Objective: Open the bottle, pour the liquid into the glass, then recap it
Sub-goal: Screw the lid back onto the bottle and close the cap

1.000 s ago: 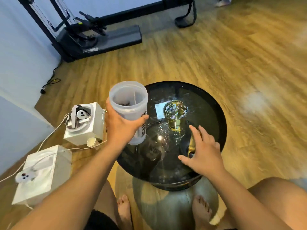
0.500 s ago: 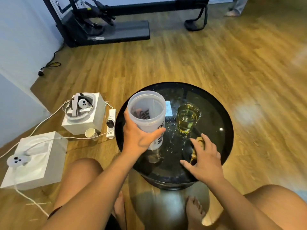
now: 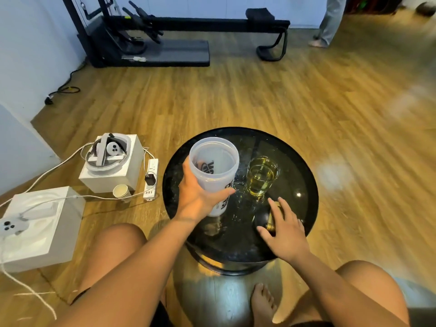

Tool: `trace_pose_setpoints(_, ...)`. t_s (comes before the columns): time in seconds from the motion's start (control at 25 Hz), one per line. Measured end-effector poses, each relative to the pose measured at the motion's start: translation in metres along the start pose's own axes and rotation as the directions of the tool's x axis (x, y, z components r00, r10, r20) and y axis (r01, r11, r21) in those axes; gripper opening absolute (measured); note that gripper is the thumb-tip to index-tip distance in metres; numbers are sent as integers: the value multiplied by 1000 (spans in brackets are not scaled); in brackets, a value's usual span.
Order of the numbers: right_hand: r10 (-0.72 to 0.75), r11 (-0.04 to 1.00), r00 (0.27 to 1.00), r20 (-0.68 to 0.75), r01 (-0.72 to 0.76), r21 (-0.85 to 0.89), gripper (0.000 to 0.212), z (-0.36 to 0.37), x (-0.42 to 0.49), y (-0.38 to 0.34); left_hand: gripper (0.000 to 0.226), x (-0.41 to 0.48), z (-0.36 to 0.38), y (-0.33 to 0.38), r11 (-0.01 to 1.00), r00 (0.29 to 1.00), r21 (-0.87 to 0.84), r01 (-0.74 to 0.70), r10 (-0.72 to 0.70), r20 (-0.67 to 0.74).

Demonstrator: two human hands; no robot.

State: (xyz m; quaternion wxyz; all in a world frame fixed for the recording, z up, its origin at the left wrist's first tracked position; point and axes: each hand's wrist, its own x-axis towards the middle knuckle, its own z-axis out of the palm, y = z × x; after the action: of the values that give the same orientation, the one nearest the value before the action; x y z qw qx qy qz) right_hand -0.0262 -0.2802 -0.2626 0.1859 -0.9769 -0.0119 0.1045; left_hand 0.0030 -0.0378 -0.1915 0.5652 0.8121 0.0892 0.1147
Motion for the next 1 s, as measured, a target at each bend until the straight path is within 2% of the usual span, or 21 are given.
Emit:
trace_pose_setpoints(0.08,7,997,999,-34,-4,79,91,-2,-2,0,125,0,-2,0,1000,999,-24,7,-6,36)
trace_pose_setpoints(0.2,28,988,1000,0,-28,155,100,-7,-2,1,130,1,-7,1,997,996,-77,9,-2,84)
trace_pose_setpoints(0.32,51,983,997,51,-59,176,104,-11,-1,-1,142,-1,-13,10,993,997,-120,3,7,79)
trace_pose_setpoints(0.4,55,981,998,33,-60,186,105,-11,0,0,143,-1,-14,17,991,998,-130,-17,26,63)
trace_pose_setpoints(0.52,94,989,995,-31,-89,116,103,-11,1,0,119,3,-15,22,989,998,-138,-58,62,28)
trace_pose_setpoints(0.64,178,983,984,7,-178,34,103,-14,6,-1,103,6,-18,22,991,994,-98,-96,101,49)
trace_pose_setpoints(0.8,195,977,976,97,-202,72,100,-24,13,-3,107,8,-22,21,991,991,-77,-111,117,72)
trace_pose_setpoints(0.88,179,974,982,67,-186,126,92,-39,5,-4,108,9,-24,20,992,990,-67,-109,115,85)
trace_pose_setpoints(1.0,116,975,991,-67,-100,200,80,-74,-8,-7,109,8,-26,19,996,992,-40,-79,83,96)
